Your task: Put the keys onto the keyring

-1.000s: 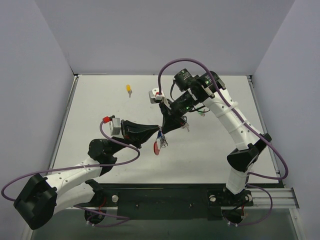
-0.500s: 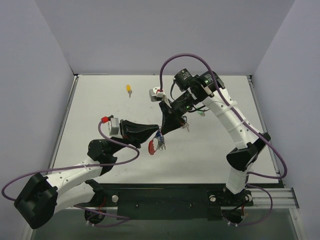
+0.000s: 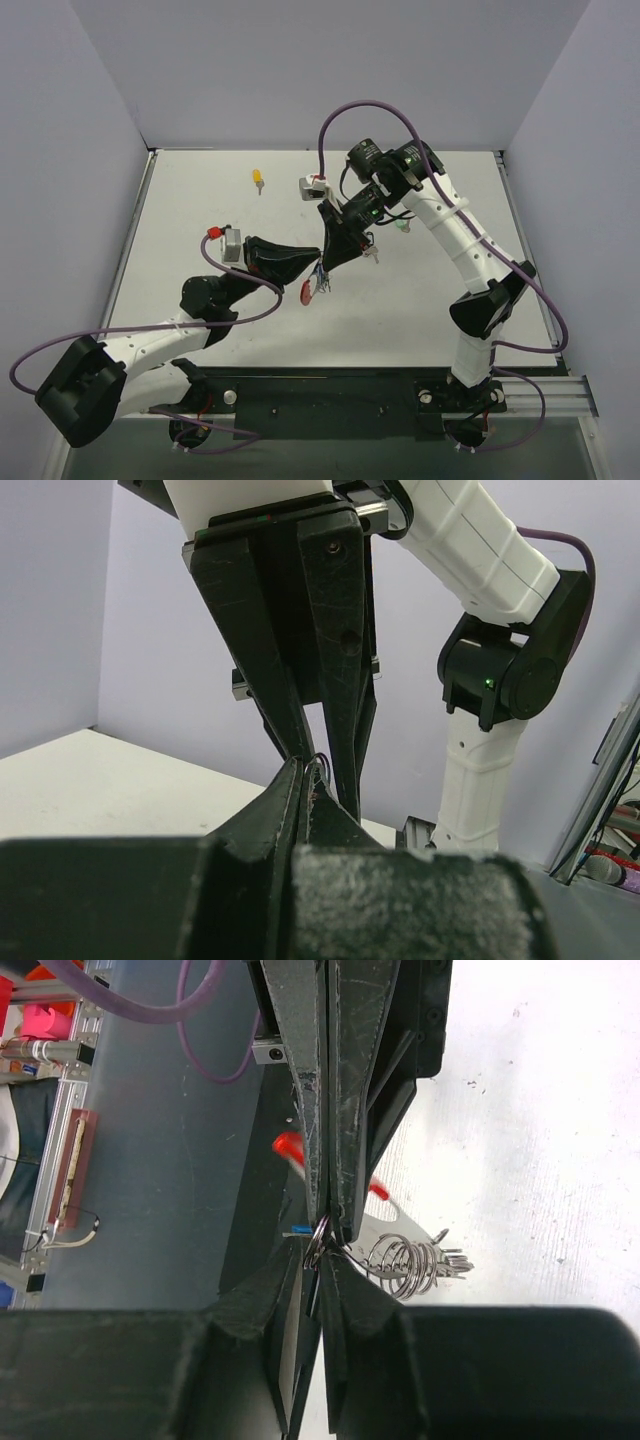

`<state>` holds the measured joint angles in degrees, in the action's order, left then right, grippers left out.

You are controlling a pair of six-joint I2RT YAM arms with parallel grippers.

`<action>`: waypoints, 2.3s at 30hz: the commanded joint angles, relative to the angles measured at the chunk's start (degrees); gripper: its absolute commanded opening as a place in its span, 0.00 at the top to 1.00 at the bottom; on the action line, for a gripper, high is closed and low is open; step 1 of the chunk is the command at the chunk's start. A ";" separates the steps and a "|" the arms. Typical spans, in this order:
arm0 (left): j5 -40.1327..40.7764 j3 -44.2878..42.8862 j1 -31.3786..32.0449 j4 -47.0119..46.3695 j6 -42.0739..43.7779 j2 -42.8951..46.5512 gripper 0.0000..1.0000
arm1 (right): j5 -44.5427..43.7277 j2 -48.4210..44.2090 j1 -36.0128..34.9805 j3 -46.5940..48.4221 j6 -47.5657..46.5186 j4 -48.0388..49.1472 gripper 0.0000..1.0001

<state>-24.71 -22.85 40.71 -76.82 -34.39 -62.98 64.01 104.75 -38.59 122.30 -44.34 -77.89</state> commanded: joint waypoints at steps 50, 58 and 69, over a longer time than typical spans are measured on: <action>-1.48 -1.06 -1.16 -8.61 0.38 3.04 1.00 | 2.35 -0.51 0.97 1.80 -3.92 -3.06 0.78; -1.31 -0.79 -1.24 -8.00 0.64 3.83 1.00 | 1.82 -0.25 0.62 1.89 -3.74 -2.97 0.94; -1.92 -1.41 -1.16 -7.91 0.47 3.22 1.00 | 1.47 -0.07 1.94 3.91 -3.21 -2.88 0.96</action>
<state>-26.04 -22.96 39.90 -75.18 -33.67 -60.01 64.12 103.94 -37.50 123.37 -47.40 -76.77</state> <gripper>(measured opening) 0.020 0.040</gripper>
